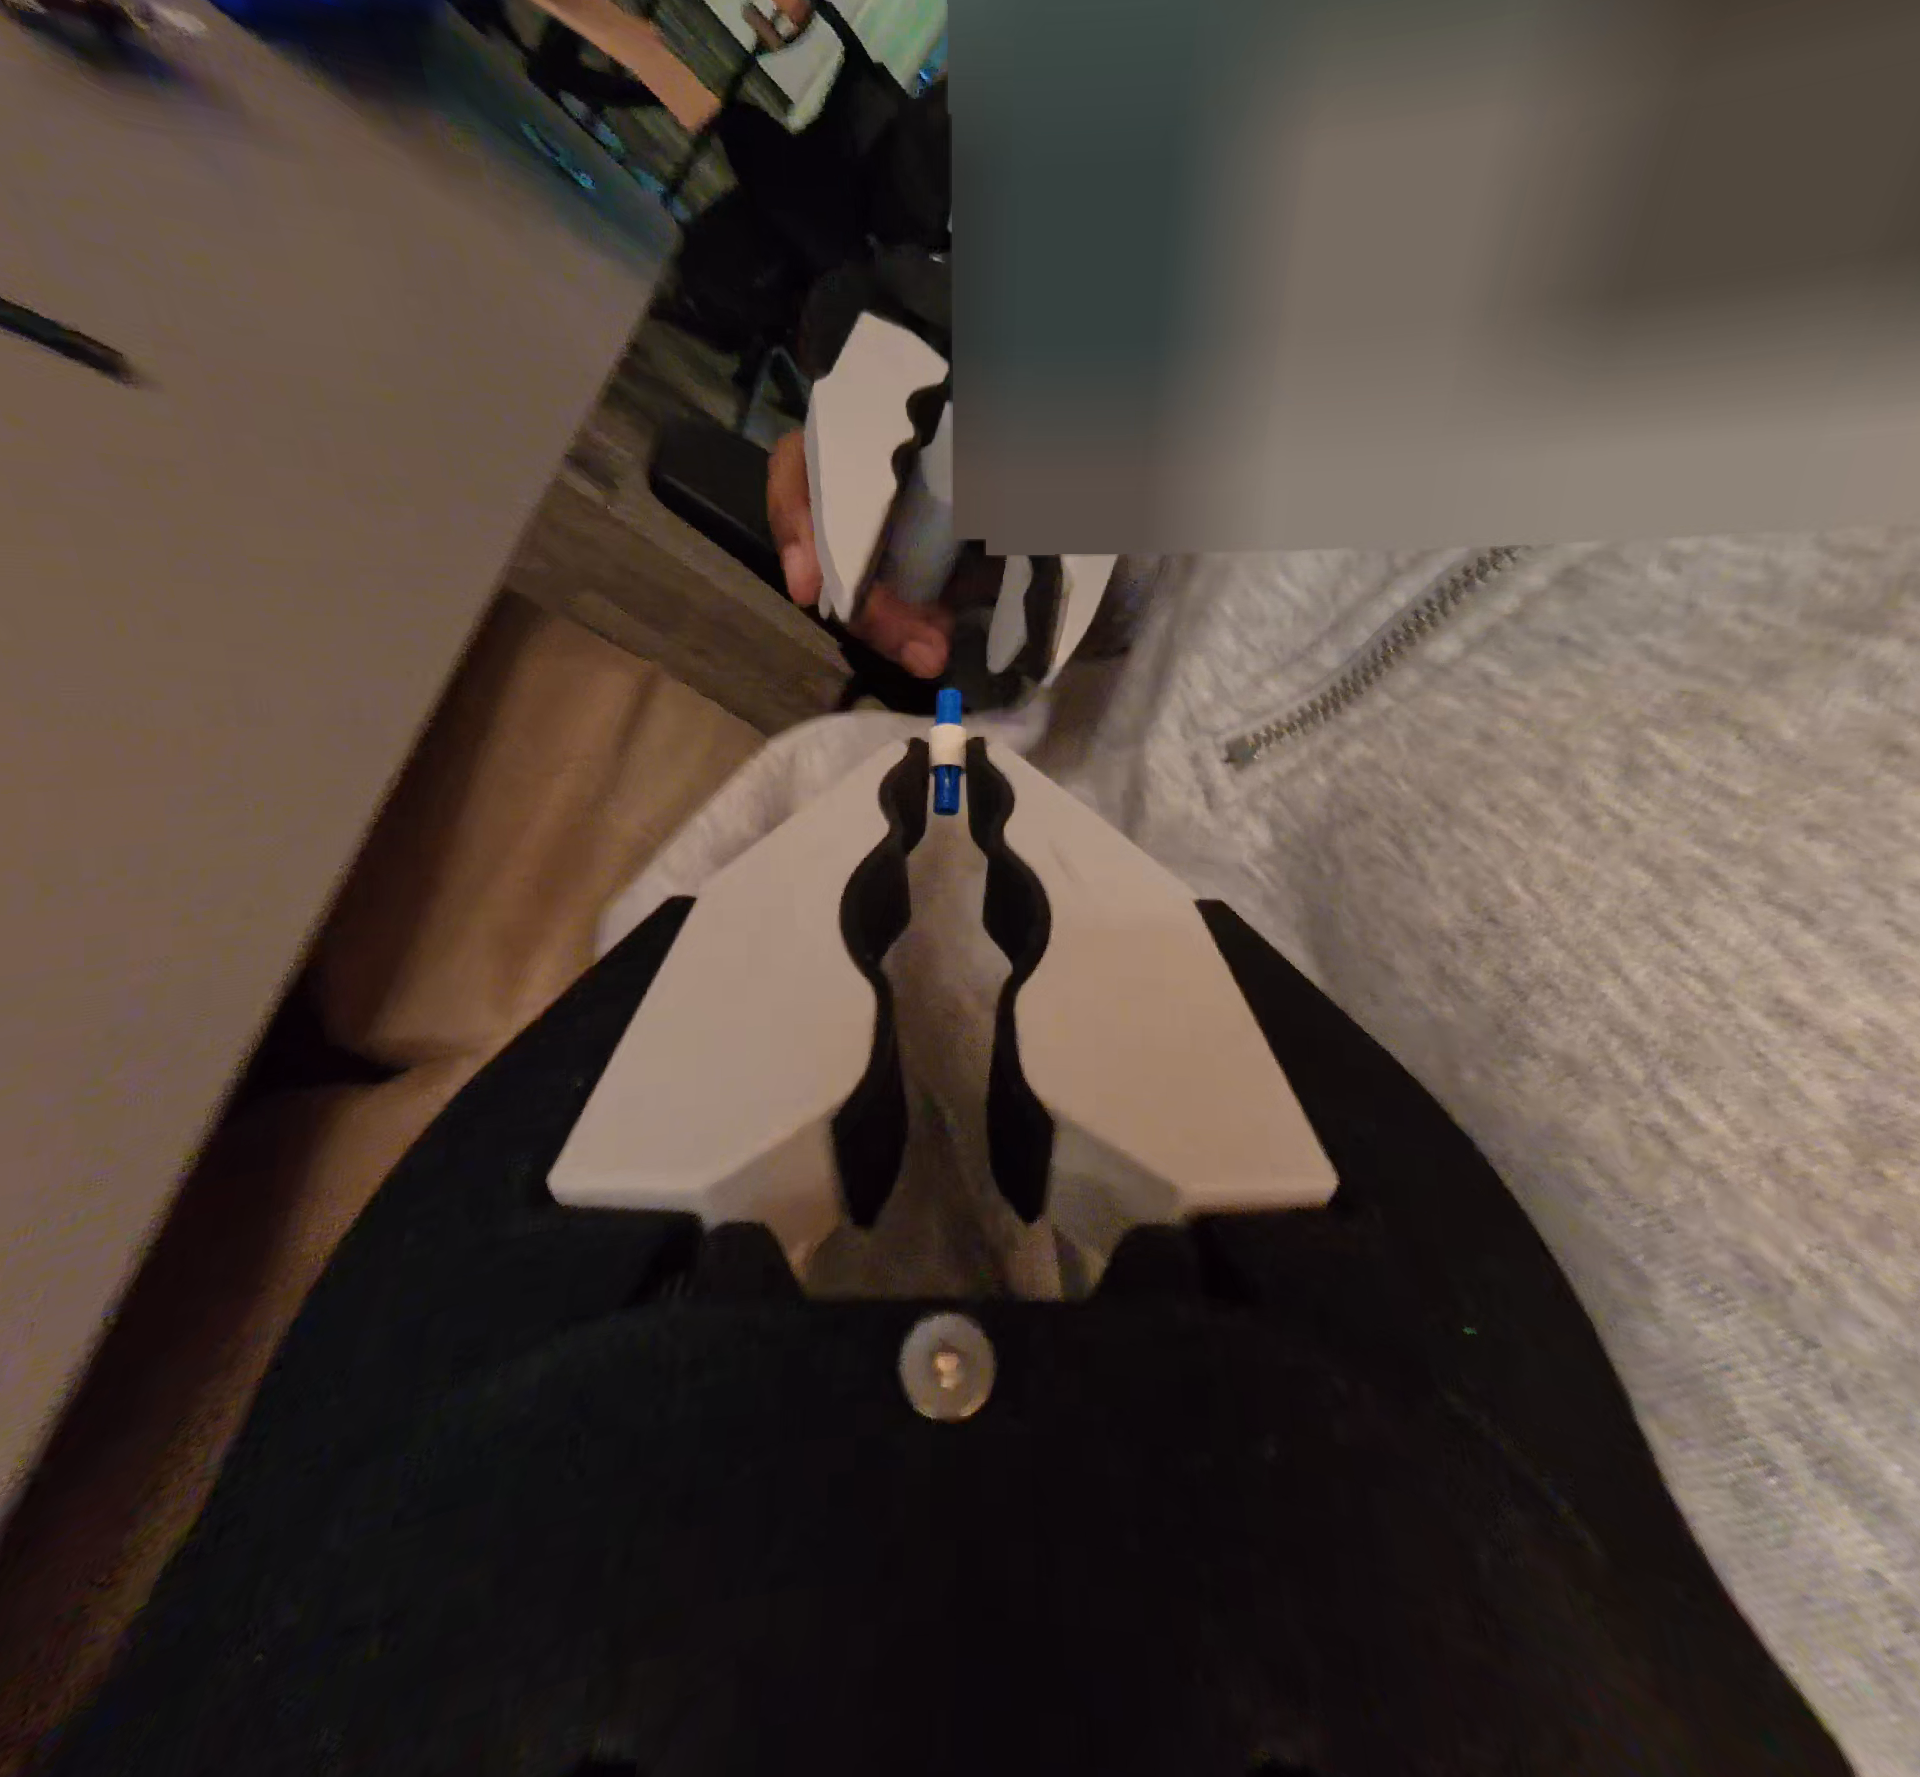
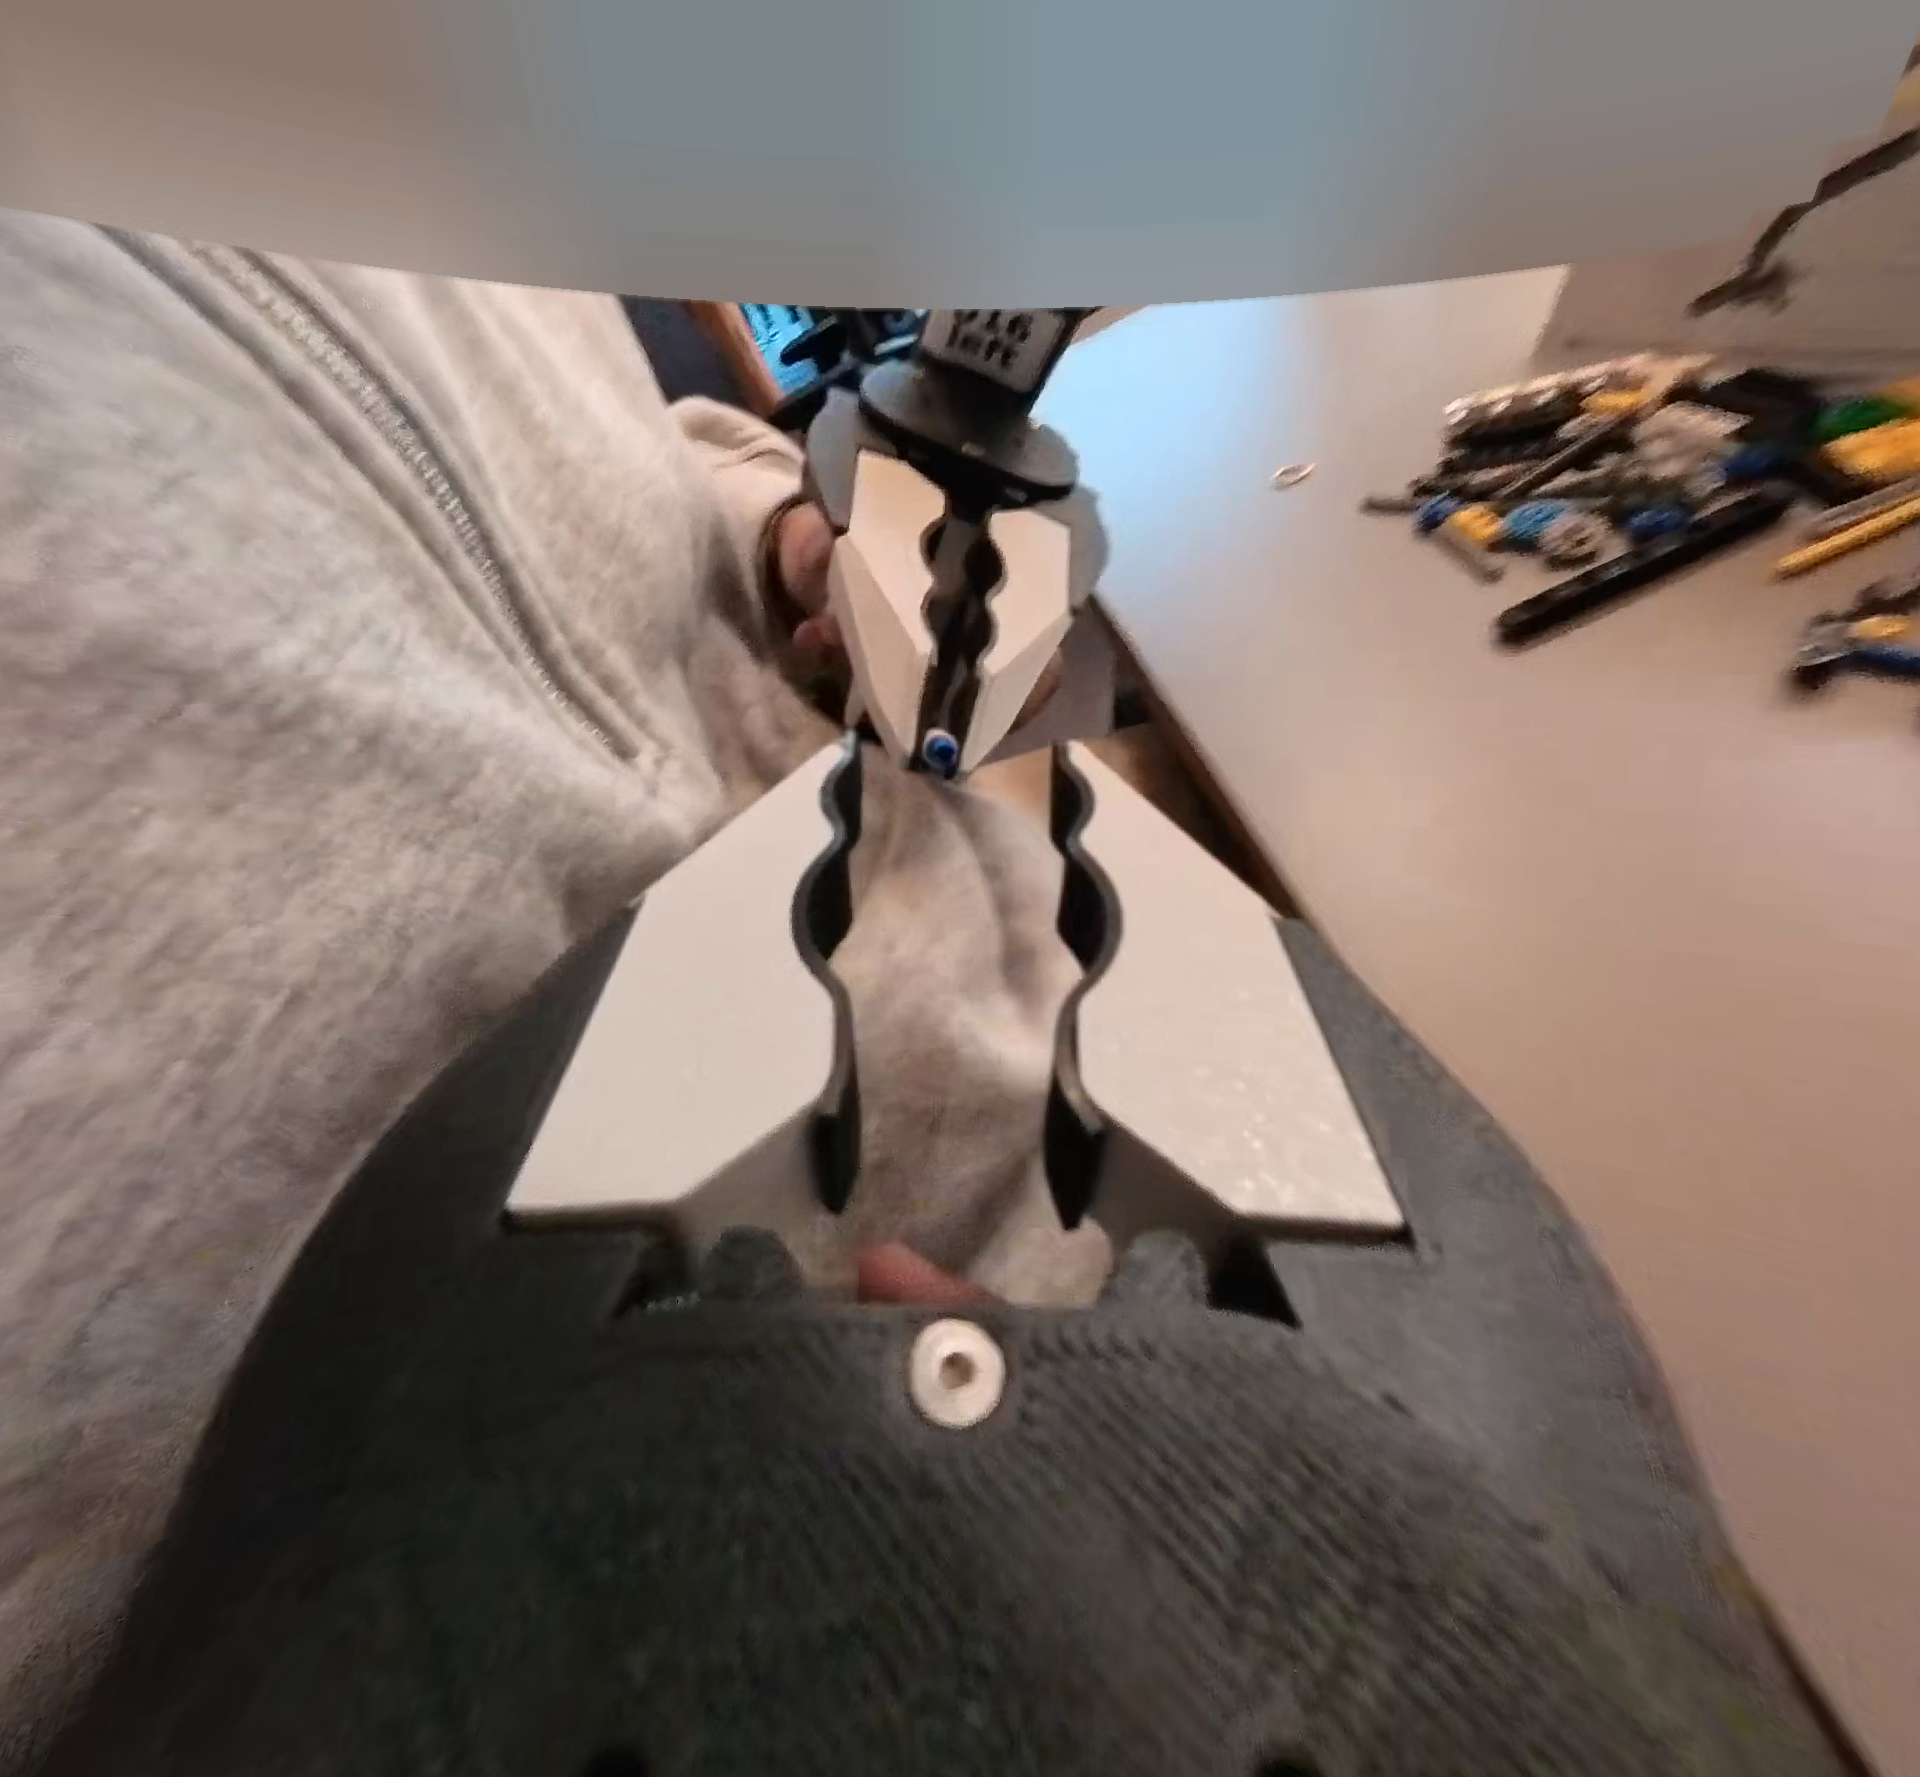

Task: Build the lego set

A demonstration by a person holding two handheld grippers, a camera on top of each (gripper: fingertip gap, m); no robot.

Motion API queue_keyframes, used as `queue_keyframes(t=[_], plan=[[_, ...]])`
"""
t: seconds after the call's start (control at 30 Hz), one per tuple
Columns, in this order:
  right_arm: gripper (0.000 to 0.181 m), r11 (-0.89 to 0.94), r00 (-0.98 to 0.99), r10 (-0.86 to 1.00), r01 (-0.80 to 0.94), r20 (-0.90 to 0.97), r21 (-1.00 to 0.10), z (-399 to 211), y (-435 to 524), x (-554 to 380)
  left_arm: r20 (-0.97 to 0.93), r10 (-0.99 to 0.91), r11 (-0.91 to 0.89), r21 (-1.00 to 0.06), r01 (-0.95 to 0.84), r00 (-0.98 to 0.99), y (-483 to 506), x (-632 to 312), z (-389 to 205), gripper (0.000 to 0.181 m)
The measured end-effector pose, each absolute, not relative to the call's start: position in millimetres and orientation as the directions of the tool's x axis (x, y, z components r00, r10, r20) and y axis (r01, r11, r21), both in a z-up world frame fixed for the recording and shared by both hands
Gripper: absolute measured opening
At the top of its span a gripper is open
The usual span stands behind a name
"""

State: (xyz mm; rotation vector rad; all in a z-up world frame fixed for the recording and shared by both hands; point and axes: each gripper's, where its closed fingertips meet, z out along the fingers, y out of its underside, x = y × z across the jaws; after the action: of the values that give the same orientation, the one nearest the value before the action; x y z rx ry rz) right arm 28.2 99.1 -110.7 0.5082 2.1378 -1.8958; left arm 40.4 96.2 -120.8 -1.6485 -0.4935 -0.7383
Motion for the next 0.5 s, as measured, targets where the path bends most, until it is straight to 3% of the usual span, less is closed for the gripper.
queue_keyframes(t=[0.27,0.37,0.5], plan=[[0.036,-0.059,-0.927,0.337,0.151,-0.162,-0.987,-104,106,-69,0.483,0.213,0.000,-0.869,0.494,0.850,100,-69,-125,0.004],[0.040,-0.050,-0.925,0.355,0.125,-0.135,-0.991,-108,103,-80,0.373,0.263,-0.033,-0.918,0.394,0.890,107,-87,-133,0.004],[0.031,-0.031,-0.907,0.412,0.083,-0.088,-0.996,-119,113,-78,0.380,0.223,0.010,-0.922,0.388,0.898,107,-81,-126,0.004]])
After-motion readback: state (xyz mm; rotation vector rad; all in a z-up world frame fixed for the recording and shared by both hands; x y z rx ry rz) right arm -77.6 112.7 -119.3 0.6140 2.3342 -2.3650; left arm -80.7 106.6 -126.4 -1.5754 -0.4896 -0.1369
